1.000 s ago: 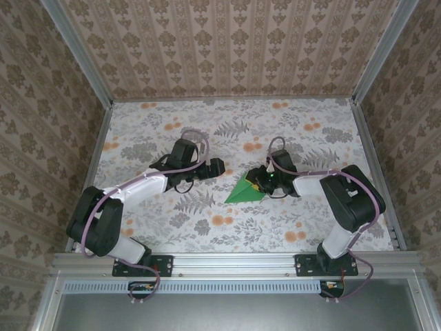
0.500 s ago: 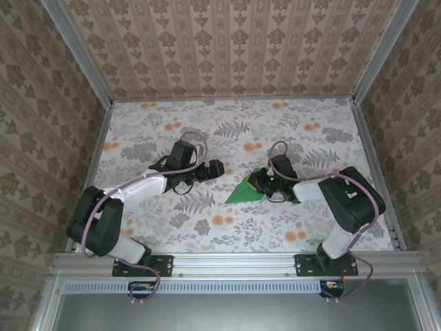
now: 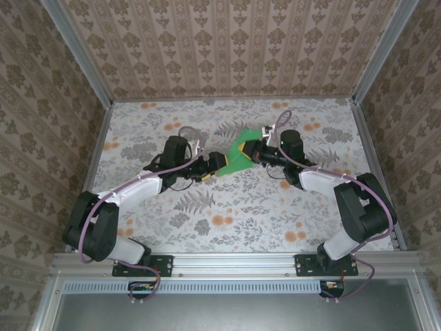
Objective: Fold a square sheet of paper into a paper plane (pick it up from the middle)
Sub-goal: Pick up the paper from the center of the table, then turn over the paper at the center of the table.
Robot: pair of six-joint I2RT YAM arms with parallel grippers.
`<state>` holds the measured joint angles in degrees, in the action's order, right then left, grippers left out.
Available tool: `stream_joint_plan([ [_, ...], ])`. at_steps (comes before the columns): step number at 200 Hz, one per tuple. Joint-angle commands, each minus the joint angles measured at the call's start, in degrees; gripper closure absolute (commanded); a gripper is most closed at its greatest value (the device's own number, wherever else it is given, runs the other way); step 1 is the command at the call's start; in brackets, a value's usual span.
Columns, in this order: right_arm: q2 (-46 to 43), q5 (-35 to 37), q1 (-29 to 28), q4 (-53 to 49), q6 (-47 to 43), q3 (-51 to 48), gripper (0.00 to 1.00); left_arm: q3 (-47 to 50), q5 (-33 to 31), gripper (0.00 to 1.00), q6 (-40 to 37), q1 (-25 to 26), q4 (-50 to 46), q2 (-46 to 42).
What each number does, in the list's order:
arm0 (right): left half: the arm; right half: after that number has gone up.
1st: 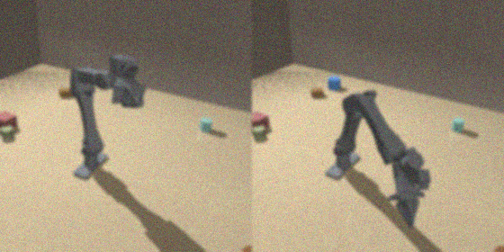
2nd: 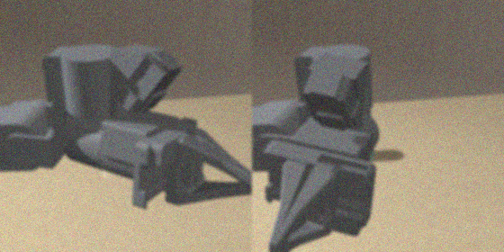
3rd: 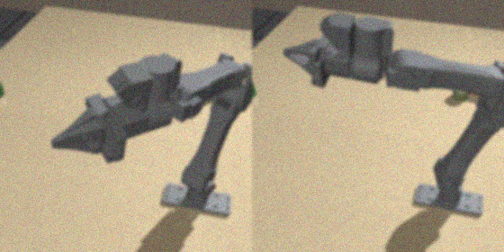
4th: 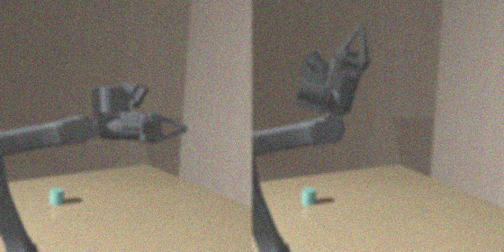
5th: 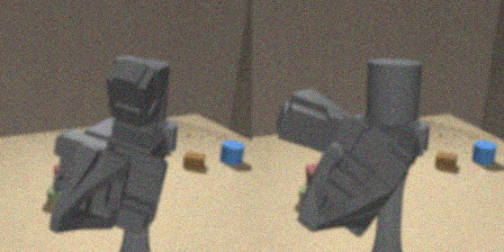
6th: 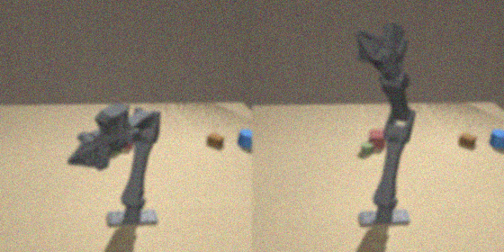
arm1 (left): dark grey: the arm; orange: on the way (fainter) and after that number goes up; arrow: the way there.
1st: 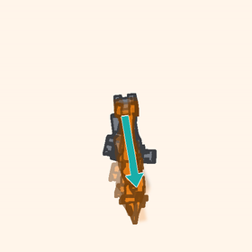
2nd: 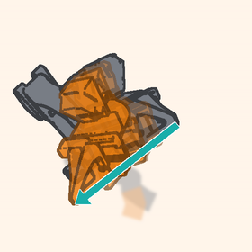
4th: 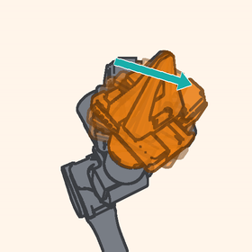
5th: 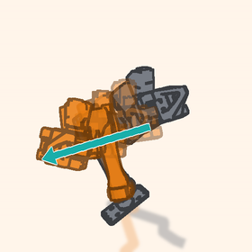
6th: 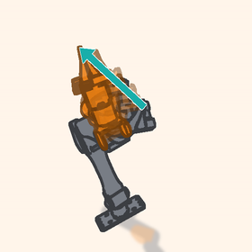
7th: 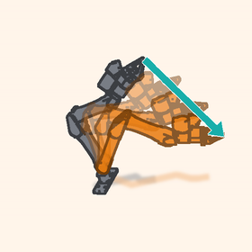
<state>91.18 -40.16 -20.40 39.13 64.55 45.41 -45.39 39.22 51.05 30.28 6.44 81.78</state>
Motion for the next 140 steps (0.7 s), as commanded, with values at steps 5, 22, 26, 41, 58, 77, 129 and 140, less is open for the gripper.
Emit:
stream_joint_plan([
  [5,3.26,-8.95,0.01,9.70,5.07,3.73,0.89,-0.36,6.59,0.00,3.76,-0.39,6.07,0.36],
  [22,4.83,-10.43,-0.19,11.86,7.16,4.88,0.88,-0.38,7.77,0.00,5.86,-0.33,9.85,1.05],
  [26,5.24,-10.71,-0.17,12.00,7.40,5.09,0.88,-0.28,7.87,0.01,6.51,-0.33,10.90,1.10],
  [41,5.79,-11.31,-0.26,11.97,7.52,5.00,0.88,-0.21,8.22,0.03,8.34,-0.40,14.22,1.19],
  [58,5.79,-11.80,-0.26,11.59,7.38,4.61,0.88,-0.30,7.84,0.06,8.33,-0.40,15.44,0.63],
  [77,5.90,-12.50,-0.25,11.31,7.47,4.34,0.88,-0.52,7.14,0.16,8.12,-0.47,15.52,0.21],
  [129,6.18,-14.41,-0.28,9.94,6.91,4.47,0.87,0.25,4.38,0.55,8.46,-1.01,15.65,-0.79],
  [140,6.46,-14.68,-0.30,9.61,6.66,4.50,0.87,0.31,4.27,0.60,8.32,-1.10,15.80,-1.10],
])
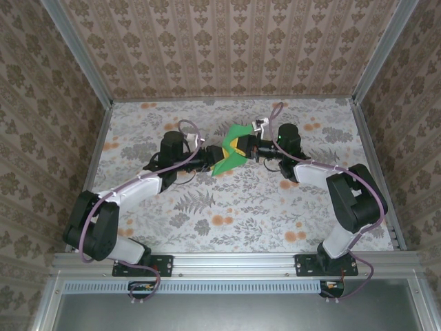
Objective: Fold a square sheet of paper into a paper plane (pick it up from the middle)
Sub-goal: Turn over the paper at the center of the table.
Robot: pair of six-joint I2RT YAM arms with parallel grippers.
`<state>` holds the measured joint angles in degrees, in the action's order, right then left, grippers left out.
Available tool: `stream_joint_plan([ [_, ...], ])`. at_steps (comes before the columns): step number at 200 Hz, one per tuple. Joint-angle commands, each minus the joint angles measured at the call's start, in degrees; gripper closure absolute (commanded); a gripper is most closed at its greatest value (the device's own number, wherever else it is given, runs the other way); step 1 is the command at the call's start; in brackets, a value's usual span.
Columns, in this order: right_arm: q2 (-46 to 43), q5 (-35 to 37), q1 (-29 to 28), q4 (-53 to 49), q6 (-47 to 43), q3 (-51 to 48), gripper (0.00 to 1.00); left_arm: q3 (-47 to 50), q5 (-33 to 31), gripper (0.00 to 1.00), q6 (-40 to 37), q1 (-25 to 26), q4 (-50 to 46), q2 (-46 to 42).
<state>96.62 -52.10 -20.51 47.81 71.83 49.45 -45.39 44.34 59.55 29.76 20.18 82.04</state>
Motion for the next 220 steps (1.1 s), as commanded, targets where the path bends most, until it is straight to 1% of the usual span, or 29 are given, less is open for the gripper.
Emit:
stream_joint_plan([
  [1,1.02,-2.74,-0.17,0.91,-0.63,0.47,0.87,0.35,-0.88,0.60,-0.20,-0.58,2.05,-1.45],
  [31,0.94,-2.85,0.00,-1.57,-1.87,0.45,0.84,0.52,-1.36,0.80,-0.97,-1.08,1.38,-2.08],
  [44,0.43,-2.08,0.16,-5.02,-3.63,0.66,0.81,0.48,-1.43,0.86,-1.29,-1.24,0.83,-2.19],
  [53,-0.20,-1.54,0.36,-9.28,-5.74,1.24,0.75,0.33,-1.54,0.87,-2.12,-1.36,-0.39,-2.24],
  [68,-1.65,0.59,0.72,-19.26,-10.99,2.31,0.66,-0.17,-2.06,0.87,-4.09,-1.62,-3.69,-2.63],
  [80,-3.30,3.33,1.21,-27.39,-15.27,2.93,0.57,-0.57,-2.62,0.87,-6.20,-1.96,-7.20,-3.11],
  [93,-4.96,6.48,1.93,-34.85,-19.79,3.62,0.51,-1.09,-3.23,0.87,-8.60,-2.32,-11.06,-3.74],
  [101,-6.03,8.50,2.15,-38.56,-22.24,4.10,0.49,-1.89,-4.18,0.87,-10.62,-2.49,-14.33,-4.23],
  [115,-7.59,12.86,2.30,-45.07,-26.07,4.97,0.43,-4.47,-7.01,0.87,-15.68,-2.37,-23.65,-4.77],
  [129,-8.73,17.57,2.24,-50.77,-28.87,5.94,0.38,-8.37,-14.17,0.87,-21.93,-2.03,-35.30,-4.84],
  [142,-9.52,22.12,2.30,-54.58,-30.52,6.44,0.35,-11.98,-22.80,0.87,-26.94,-1.02,-45.40,-4.50],
  [162,-10.57,27.29,2.15,-58.39,-31.98,6.63,0.32,-17.20,-36.16,0.87,-32.38,1.80,-56.55,-2.95],
  [191,-11.78,31.76,2.15,-61.05,-32.86,6.10,0.32,-23.62,-54.66,0.88,-34.37,6.79,-66.73,2.09],
  [209,-12.10,33.42,2.15,-61.98,-32.90,5.52,0.31,-27.76,-65.74,0.89,-33.26,10.10,-71.81,6.53],
  [220,-12.32,34.47,2.16,-62.53,-32.90,5.21,0.31,-30.04,-70.56,0.89,-31.83,11.98,-74.08,9.65],
])
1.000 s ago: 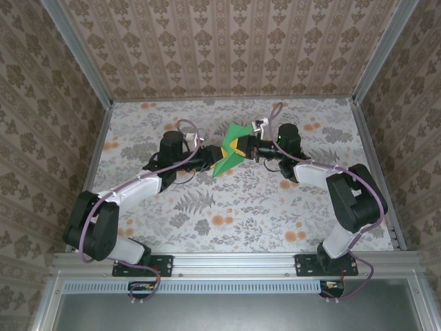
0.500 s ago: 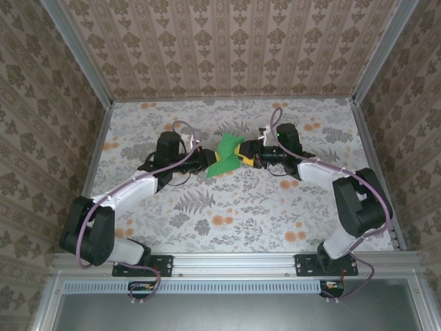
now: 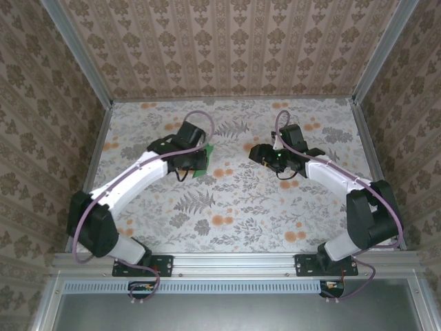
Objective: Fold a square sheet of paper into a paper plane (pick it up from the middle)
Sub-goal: Turn over the paper at the center of the table.
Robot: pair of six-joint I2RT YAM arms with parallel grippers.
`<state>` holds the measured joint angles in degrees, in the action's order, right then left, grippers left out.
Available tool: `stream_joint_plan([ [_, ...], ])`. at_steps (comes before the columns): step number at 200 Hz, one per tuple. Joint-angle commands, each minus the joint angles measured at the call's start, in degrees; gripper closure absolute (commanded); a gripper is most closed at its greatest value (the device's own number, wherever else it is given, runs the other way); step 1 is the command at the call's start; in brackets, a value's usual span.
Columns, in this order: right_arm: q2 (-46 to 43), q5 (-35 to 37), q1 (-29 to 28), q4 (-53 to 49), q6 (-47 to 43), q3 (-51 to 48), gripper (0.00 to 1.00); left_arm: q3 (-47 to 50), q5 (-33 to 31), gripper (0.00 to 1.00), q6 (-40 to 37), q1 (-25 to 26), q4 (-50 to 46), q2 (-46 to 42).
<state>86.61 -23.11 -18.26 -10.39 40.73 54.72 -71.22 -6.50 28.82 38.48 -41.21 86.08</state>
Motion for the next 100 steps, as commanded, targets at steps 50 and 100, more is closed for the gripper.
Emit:
stream_joint_plan([
  [50,-4.71,10.46,-0.11,-4.31,-0.17,-3.53,0.31,-9.01,-11.79,0.71,3.07,8.71,-7.66,16.11],
  [100,-5.23,8.36,-1.05,-2.06,-0.09,-5.23,0.32,-1.57,14.58,0.28,2.91,2.57,8.57,11.27],
])
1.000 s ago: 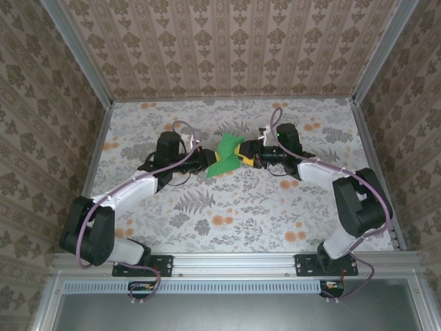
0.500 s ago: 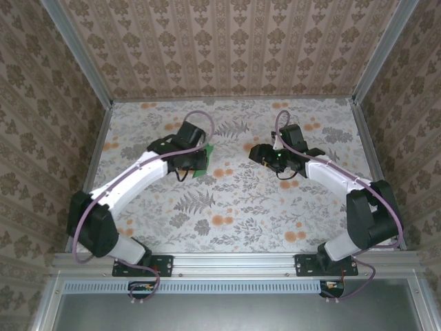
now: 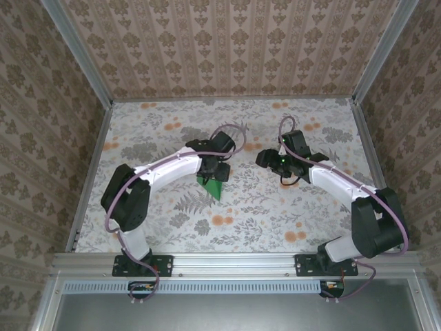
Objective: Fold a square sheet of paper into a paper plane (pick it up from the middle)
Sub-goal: Turn over the paper at the center of the table, then rotate the paper at the center of the table.
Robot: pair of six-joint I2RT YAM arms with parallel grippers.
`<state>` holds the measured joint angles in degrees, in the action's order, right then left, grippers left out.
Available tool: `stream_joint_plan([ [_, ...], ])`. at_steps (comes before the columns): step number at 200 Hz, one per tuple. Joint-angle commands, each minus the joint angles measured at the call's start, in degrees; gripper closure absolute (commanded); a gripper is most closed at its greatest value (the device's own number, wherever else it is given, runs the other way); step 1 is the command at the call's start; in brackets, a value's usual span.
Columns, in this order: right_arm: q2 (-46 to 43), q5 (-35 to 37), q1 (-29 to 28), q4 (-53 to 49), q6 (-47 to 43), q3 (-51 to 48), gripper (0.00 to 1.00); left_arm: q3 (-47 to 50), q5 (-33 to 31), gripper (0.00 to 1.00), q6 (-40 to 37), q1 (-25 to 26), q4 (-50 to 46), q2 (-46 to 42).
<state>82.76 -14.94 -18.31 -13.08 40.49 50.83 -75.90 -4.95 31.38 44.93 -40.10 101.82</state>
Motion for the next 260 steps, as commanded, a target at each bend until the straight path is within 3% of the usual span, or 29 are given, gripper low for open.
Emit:
stream_joint_plan([
  [1,-1.34,0.18,-1.11,0.70,0.18,-1.34,0.32,3.29,13.34,0.27,0.40,-4.10,7.56,-4.67],
  [29,1.84,-0.45,-6.63,3.64,1.21,0.13,0.38,8.07,18.32,0.17,1.52,-9.76,11.66,-9.70],
  [71,11.52,-1.01,-17.71,8.48,5.51,6.01,0.58,14.42,17.79,0.10,4.04,-17.25,11.85,-14.81],
  [92,16.86,-1.91,-21.95,9.79,7.26,9.53,0.62,17.65,17.61,0.08,5.09,-20.91,12.62,-17.32],
  [142,26.03,-1.06,-24.57,6.57,7.07,16.07,0.66,21.02,17.18,0.06,6.23,-23.08,13.28,-20.24],
  [213,32.16,-3.83,-20.89,-6.46,-9.39,21.79,0.66,21.09,18.93,0.06,5.92,-23.23,14.08,-18.81],
  [260,29.89,-12.68,-17.20,-14.84,-34.01,20.47,0.64,21.39,20.41,0.07,5.67,-23.22,14.58,-18.85],
])
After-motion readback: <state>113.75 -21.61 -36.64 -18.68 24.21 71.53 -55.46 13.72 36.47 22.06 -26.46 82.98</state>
